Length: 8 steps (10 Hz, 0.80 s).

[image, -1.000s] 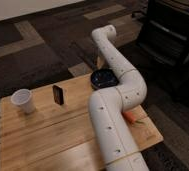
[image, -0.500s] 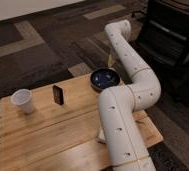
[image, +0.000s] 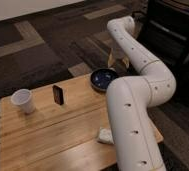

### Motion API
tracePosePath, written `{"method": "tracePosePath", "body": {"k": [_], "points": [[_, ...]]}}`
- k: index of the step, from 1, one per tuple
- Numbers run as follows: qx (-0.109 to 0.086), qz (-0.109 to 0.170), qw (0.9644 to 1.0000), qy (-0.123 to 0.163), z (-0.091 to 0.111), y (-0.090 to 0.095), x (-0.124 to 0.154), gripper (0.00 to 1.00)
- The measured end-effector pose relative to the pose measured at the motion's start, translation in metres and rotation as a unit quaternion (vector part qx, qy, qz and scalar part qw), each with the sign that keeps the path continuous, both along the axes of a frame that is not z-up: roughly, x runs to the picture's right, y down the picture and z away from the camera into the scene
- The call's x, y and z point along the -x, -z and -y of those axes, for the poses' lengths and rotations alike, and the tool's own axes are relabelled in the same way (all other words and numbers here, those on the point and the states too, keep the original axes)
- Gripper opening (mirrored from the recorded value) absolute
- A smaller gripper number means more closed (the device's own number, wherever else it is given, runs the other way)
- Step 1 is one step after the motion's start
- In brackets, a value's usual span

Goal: Move the arm in a circular motion

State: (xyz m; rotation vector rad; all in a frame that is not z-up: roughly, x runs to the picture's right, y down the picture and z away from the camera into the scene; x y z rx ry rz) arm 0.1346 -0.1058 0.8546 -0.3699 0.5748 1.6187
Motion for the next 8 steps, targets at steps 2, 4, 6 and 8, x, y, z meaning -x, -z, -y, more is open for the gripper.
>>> {"method": "tracePosePath", "body": {"k": [2,4,6,8], "points": [[0.005,0.001,1.0000,-0.001,-0.059,0.040,0.021,0.65],[0.008,0.020,0.9997,0.009,-0.102,0.063,0.045,0.65],[0.005,0.057,0.9977,0.038,-0.118,0.066,0.075,0.65],[-0.008,0.114,0.9890,0.094,-0.097,0.043,0.115,0.65]]}}
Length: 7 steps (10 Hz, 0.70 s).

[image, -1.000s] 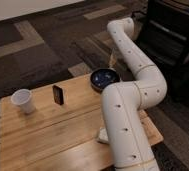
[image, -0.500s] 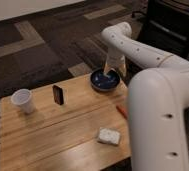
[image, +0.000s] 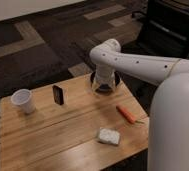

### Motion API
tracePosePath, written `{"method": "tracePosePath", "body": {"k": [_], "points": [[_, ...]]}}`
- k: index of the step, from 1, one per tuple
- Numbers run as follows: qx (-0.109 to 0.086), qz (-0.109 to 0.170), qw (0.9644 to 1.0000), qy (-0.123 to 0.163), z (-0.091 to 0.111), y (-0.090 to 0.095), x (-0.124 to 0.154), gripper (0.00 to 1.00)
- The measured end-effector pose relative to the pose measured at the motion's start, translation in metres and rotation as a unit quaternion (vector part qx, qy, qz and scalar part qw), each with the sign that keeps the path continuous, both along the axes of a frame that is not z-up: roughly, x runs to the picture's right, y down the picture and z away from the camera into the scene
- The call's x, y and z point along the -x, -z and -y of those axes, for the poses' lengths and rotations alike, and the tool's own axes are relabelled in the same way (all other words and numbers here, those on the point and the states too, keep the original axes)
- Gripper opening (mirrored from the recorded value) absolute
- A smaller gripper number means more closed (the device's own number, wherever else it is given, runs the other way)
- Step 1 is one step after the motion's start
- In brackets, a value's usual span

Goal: Move the arm in a circular motion

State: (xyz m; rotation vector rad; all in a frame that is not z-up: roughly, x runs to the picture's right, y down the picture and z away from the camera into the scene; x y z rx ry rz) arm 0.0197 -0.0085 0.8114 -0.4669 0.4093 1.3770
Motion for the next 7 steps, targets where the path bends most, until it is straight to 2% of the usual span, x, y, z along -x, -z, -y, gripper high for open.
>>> {"method": "tracePosePath", "body": {"k": [1,2,4,6,7], "points": [[-0.013,0.029,0.9989,0.034,0.025,-0.018,0.019,0.65],[-0.025,0.057,0.9958,0.068,0.055,-0.038,0.035,0.65],[-0.035,0.103,0.9881,0.109,0.092,-0.063,0.059,0.65],[-0.040,0.137,0.9814,0.129,0.109,-0.075,0.075,0.65],[-0.040,0.139,0.9809,0.130,0.111,-0.075,0.076,0.65]]}}
